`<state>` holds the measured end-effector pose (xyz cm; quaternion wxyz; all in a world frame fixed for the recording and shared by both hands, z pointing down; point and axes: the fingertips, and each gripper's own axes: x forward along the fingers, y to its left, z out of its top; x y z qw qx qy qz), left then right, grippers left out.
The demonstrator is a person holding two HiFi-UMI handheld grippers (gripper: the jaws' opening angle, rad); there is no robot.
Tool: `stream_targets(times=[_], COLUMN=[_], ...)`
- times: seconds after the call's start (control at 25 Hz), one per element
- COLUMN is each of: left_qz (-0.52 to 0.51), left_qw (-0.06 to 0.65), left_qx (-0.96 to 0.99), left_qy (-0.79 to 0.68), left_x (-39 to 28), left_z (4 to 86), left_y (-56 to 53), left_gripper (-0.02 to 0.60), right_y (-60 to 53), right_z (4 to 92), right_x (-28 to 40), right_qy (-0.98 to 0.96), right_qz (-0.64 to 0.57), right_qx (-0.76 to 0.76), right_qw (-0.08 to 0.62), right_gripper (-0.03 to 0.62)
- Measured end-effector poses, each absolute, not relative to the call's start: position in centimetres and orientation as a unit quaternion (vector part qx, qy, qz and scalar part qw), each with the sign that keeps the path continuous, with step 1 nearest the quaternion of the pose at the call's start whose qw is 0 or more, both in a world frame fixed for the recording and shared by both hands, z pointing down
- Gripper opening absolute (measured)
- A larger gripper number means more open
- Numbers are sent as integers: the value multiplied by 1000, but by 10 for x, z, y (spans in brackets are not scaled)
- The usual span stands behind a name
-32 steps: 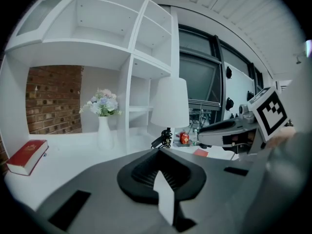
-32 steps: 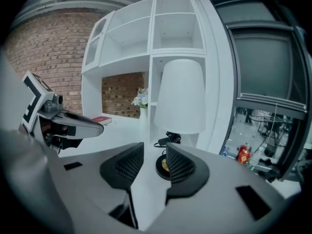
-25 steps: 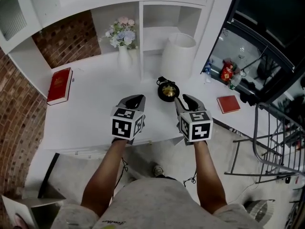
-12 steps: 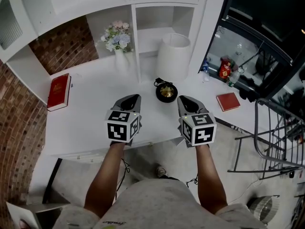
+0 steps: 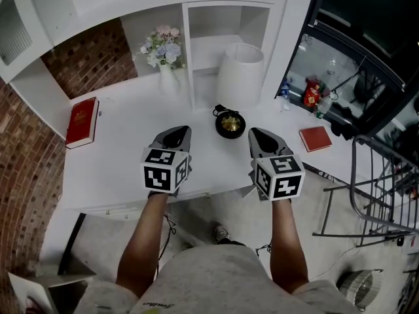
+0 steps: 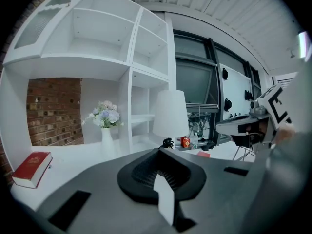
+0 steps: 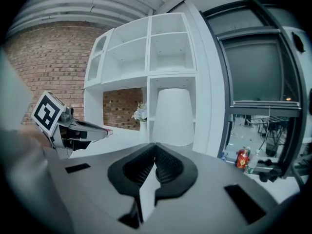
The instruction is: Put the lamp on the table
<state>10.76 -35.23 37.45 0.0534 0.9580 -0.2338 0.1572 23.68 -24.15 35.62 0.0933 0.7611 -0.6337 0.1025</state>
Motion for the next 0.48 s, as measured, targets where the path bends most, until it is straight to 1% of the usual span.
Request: stream_targets(times=[0.48], left_qz=[162], left_qw=[48], left_qx=[959], left_qy=[-228], left_x=[114], left_z=[377], left_y=[-347], left_gripper=[-3], right_y=[-239], right_z=[360], right_x=[240], right_qy=[-635], right_qz=[105], right_qx=[761], right_qw=[86], right_gripper=[3])
